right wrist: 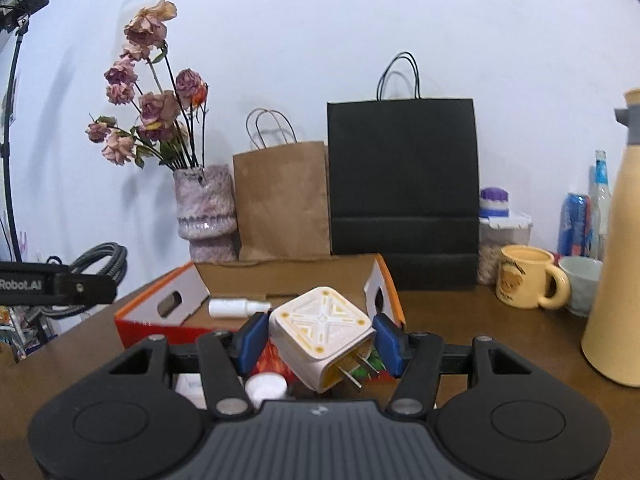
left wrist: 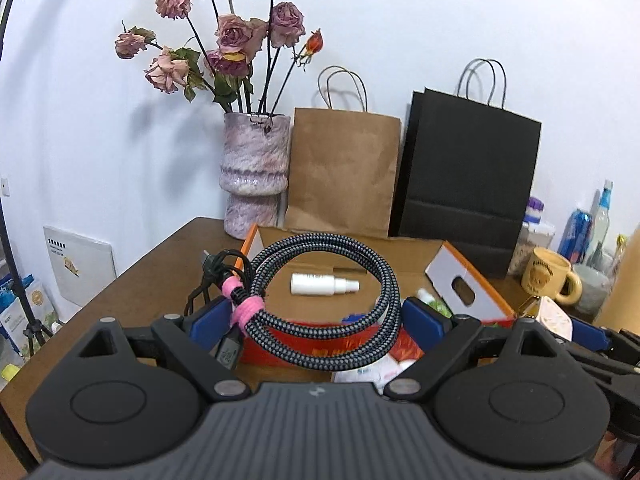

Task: Organize rigid objects
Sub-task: 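Carry the cable in the left tool and plug in the right tool over the box, then open the left tool to drop the cable while the right tool drops the plug into the box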

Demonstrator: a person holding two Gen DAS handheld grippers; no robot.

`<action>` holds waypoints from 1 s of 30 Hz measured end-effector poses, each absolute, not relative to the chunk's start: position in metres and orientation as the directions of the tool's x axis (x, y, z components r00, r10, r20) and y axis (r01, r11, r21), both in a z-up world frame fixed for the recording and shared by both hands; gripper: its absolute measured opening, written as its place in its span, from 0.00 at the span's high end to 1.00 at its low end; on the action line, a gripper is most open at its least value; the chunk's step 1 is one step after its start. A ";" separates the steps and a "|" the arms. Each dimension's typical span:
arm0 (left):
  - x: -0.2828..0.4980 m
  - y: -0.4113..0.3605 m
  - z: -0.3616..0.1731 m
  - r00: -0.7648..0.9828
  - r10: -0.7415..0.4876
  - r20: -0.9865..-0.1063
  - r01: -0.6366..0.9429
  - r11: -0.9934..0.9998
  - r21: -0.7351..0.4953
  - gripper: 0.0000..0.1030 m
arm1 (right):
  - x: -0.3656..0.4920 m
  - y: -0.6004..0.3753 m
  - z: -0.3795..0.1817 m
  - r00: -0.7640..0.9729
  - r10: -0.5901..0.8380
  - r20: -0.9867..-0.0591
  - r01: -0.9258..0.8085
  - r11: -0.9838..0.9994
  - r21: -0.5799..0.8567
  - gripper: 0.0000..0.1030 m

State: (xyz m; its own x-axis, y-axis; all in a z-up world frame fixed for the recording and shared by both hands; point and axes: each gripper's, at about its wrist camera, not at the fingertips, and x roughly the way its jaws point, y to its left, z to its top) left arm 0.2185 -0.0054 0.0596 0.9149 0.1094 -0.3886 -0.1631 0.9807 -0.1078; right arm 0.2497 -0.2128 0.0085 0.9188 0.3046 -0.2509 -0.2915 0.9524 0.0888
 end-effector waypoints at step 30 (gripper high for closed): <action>0.350 0.002 0.047 0.901 0.184 -0.392 -0.229 0.971 -0.071 0.10 | 0.387 -0.170 0.017 0.904 0.335 -0.267 -0.318 0.942 0.106 0.45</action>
State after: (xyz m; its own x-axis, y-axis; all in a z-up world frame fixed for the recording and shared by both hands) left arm 0.3502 0.0023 0.0471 0.9015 0.1842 -0.3917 -0.2292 0.9708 -0.0709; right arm 0.3870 -0.1705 0.0175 0.9037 0.3351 -0.2666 -0.3180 0.9421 0.1060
